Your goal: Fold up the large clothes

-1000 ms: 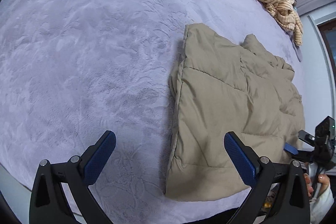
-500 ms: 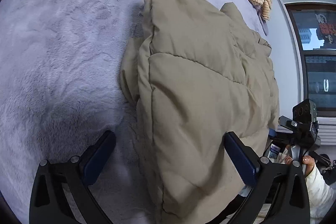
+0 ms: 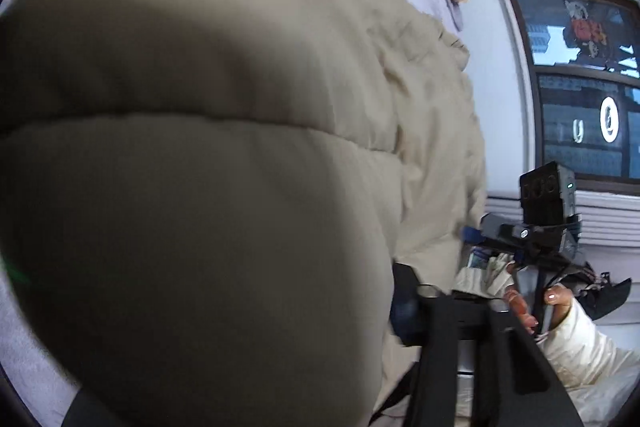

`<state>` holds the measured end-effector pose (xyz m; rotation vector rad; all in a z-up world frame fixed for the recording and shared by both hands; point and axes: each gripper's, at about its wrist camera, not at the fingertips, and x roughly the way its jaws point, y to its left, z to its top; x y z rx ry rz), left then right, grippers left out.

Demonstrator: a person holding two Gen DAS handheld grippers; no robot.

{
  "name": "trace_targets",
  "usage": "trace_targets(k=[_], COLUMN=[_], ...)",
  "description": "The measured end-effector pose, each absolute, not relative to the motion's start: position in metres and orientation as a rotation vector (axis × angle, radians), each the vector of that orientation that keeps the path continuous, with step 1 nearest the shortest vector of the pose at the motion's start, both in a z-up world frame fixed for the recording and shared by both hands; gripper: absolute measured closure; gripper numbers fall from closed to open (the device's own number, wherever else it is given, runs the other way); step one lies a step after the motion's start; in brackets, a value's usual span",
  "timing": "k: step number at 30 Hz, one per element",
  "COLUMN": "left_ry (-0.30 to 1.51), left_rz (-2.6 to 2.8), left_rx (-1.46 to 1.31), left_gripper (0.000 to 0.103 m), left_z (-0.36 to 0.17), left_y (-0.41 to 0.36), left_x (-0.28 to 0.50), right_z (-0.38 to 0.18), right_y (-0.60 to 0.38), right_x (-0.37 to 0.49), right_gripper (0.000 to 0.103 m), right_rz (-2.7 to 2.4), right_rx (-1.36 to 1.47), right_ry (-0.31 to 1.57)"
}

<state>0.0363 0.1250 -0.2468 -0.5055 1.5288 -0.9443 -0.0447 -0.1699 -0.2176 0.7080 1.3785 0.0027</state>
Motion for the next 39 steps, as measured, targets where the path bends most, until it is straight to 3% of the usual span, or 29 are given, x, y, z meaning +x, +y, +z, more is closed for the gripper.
trace_targets(k=[5, 6, 8, 9, 10, 15, 18, 24, 26, 30, 31, 39], left_ry=[1.475, 1.466, 1.439, 1.424, 1.41, 1.384, 1.363, 1.365, 1.369, 1.389, 1.397, 1.511], left_rz=[-0.934, -0.932, -0.932, -0.931, -0.926, -0.843, -0.816, -0.796, -0.821, -0.908, -0.937, -1.192], left_rx=[-0.487, -0.486, -0.485, -0.484, -0.479, -0.469, -0.426, -0.32, -0.293, -0.295, -0.296, -0.316], left_gripper=[0.07, 0.07, 0.07, 0.07, 0.07, 0.07, 0.07, 0.069, 0.064, 0.024, 0.02, 0.02], left_z=[-0.207, -0.2, -0.182, -0.171, -0.162, -0.11, -0.075, -0.04, -0.033, -0.024, -0.024, -0.077], left_y=[0.128, 0.127, 0.123, 0.119, 0.115, 0.082, 0.042, -0.047, -0.068, -0.115, -0.128, -0.209], left_x=[0.03, 0.027, 0.022, 0.018, 0.015, -0.004, -0.018, -0.025, -0.023, -0.015, -0.013, 0.005], right_z=[-0.186, -0.18, -0.174, -0.176, -0.179, -0.219, -0.236, -0.255, -0.25, -0.221, -0.214, -0.196], right_y=[-0.18, -0.185, -0.195, -0.199, -0.203, -0.209, -0.211, -0.224, -0.236, -0.279, -0.291, -0.379], right_x=[-0.044, -0.043, -0.039, -0.036, -0.03, -0.001, 0.015, 0.025, 0.021, -0.013, -0.024, -0.13], right_gripper=[0.0, 0.005, 0.056, 0.094, 0.097, 0.098, 0.103, 0.103, 0.103, 0.1, 0.1, 0.1], right_rz=[0.025, 0.003, -0.027, -0.03, -0.031, 0.065, 0.106, 0.168, 0.192, 0.213, 0.204, 0.035], right_rx=[0.624, 0.595, 0.559, 0.55, 0.549, 0.556, 0.56, 0.651, 0.7, 0.782, 0.792, 0.961], right_ry=[1.301, 1.267, 1.217, 1.214, 1.215, 1.24, 1.259, 1.285, 1.292, 1.203, 1.179, 1.042])
